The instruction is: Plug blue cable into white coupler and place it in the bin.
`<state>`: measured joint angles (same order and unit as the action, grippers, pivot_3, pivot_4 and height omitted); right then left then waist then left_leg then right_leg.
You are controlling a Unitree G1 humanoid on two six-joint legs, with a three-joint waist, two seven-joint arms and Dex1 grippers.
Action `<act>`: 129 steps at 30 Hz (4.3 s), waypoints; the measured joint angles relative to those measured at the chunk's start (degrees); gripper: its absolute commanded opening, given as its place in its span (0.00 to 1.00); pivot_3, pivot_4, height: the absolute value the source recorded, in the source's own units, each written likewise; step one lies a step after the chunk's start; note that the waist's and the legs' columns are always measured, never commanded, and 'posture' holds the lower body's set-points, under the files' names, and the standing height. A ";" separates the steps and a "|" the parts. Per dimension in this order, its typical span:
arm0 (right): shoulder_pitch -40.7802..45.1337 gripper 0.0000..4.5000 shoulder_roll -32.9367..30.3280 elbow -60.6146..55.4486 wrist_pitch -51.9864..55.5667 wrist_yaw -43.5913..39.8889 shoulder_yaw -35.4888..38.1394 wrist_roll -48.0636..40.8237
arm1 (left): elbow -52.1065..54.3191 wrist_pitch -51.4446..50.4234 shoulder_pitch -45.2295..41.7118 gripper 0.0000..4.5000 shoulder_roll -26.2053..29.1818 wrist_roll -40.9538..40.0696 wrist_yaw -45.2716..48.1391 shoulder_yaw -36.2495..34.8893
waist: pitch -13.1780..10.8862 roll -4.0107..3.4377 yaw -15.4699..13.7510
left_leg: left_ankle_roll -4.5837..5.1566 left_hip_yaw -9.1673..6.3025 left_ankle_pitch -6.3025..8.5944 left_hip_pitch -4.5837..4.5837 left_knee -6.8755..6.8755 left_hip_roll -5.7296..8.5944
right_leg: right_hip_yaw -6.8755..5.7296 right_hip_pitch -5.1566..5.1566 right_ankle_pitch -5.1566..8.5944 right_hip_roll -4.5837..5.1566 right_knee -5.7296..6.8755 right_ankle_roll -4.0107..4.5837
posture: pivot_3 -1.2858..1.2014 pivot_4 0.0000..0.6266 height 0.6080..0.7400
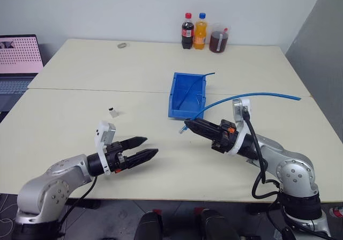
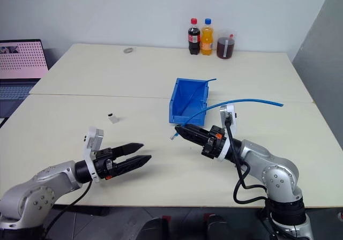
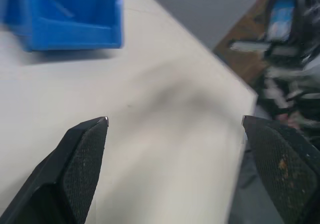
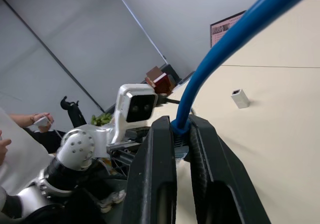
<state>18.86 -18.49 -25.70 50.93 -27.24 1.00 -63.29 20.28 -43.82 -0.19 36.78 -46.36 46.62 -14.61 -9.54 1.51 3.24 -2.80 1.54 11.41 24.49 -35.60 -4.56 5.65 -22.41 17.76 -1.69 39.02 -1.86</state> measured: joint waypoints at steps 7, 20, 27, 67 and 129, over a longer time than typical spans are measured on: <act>0.01 0.02 -0.20 1.68 -1.65 -1.39 -2.22 3.99 | -3.38 23.64 2.16 1.00 -17.20 27.21 -28.72 0.30 | 0.01 0.07 -0.62 | 0.00 0.00 0.00 0.18 -0.07 0.04 | -0.01 -0.05 -0.06 0.05 -0.04 -0.03 | 0.52 0.24 1.00; 1.27 0.02 -0.13 3.45 -2.31 -2.17 -2.35 6.35 | -16.34 20.48 -12.80 1.00 -25.46 37.68 -48.26 1.28 | 0.02 0.13 -1.42 | 0.00 -0.05 0.00 0.25 -0.30 0.05 | -0.05 0.00 -0.18 -0.12 -0.01 -0.25 | 0.52 0.24 1.00; 1.28 0.02 0.04 3.41 -2.34 -1.47 -2.29 6.46 | -24.04 17.90 -19.50 1.00 -24.80 37.26 -48.66 0.04 | 0.02 0.13 -1.41 | 0.00 -0.08 0.00 0.25 -0.30 0.05 | -0.08 -0.01 -0.19 -0.13 0.01 -0.25 | 0.52 0.24 1.00; 1.27 0.02 1.09 3.31 -2.35 0.10 -2.34 8.10 | -40.26 20.05 -31.18 0.18 -20.78 37.45 -49.72 -1.08 | 0.02 0.13 -1.43 | -0.01 -0.06 -0.01 0.26 -0.30 0.05 | -0.10 0.00 -0.22 -0.12 0.02 -0.22 | 0.52 0.24 1.00; 2.09 0.02 -3.83 15.79 -34.98 -17.43 -22.68 49.28 | -36.84 40.50 -31.95 0.18 -5.66 37.98 28.38 34.46 | 0.07 0.09 -1.62 | 0.02 -0.05 -0.01 0.21 -0.45 0.05 | -0.10 0.05 -0.20 -0.15 0.08 -0.21 | 0.52 0.24 1.00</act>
<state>20.95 -22.32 -9.91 15.95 -44.68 -21.67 -14.01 -16.56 -3.32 -32.14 31.12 -8.38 74.99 19.86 -9.47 1.59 1.63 -2.78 1.49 11.40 24.70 -36.06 -4.51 5.56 -22.35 17.56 -1.83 39.10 -2.07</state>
